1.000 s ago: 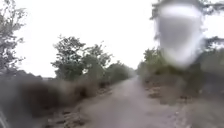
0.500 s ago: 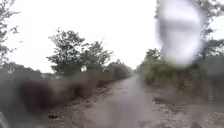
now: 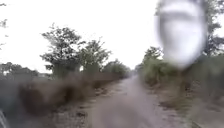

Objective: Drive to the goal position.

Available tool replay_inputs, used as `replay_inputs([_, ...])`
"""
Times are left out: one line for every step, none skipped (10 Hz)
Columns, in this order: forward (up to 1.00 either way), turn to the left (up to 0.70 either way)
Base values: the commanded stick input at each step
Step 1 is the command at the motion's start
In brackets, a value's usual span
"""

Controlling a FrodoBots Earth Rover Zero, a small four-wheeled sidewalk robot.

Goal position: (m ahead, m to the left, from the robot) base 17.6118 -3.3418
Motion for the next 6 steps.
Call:
replay_inputs([0.7,-0.14])
replay_inputs([0.7,0.0])
replay_inputs([0.7,0.0])
replay_inputs([0.7,0.0])
replay_inputs([0.7,0.0])
replay_inputs([0.7,0.0])
